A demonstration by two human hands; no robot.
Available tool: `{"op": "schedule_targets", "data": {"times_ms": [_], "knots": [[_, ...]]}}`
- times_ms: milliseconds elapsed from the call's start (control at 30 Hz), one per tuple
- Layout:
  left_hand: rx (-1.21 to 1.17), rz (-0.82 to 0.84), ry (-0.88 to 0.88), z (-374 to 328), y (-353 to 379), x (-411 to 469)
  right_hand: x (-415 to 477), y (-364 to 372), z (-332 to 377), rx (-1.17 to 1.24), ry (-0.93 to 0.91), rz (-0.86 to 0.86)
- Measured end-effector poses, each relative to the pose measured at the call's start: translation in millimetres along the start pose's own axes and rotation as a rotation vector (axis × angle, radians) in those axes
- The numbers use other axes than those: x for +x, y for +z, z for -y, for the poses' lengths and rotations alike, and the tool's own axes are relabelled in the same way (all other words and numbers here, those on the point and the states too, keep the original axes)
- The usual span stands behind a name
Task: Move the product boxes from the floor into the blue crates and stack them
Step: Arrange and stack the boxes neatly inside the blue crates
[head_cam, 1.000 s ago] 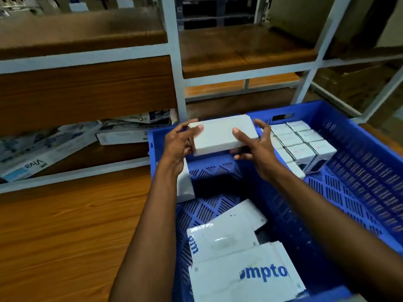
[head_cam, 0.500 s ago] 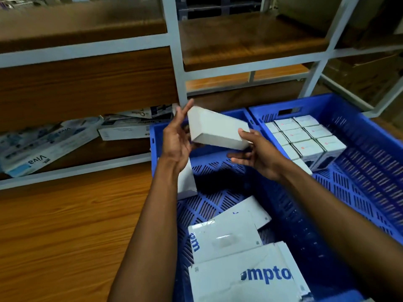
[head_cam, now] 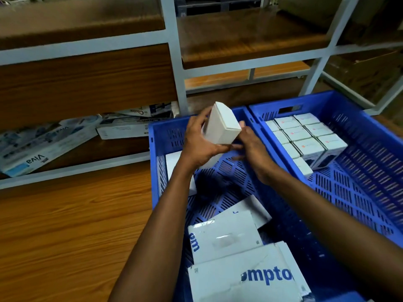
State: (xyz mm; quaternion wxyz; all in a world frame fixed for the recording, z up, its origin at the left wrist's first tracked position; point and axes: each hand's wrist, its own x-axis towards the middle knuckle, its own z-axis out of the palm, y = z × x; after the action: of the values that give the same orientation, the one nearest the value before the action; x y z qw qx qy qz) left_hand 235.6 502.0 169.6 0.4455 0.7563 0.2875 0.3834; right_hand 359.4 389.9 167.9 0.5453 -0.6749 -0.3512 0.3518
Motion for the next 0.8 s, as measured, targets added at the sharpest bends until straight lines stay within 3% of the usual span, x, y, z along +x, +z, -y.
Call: {"op": "schedule_targets", "data": {"times_ms": [133,267,533,800], "knots": [[0.163,0.007,0.022,1,4,-1,0,-8,6,0.033,-0.244,-0.158],[0.344,-0.009,0.007,-4,4,-2,-6,-13,7,-0.115,-0.384,-0.137],[0.543,-0.083,0.082,-14,9,-6,-9,-9,10,-0.270,-0.510,-0.171],[0.578,-0.113,0.106,-19,13,-6,-4,-9,6,-0.139,-0.503,-0.188]]}}
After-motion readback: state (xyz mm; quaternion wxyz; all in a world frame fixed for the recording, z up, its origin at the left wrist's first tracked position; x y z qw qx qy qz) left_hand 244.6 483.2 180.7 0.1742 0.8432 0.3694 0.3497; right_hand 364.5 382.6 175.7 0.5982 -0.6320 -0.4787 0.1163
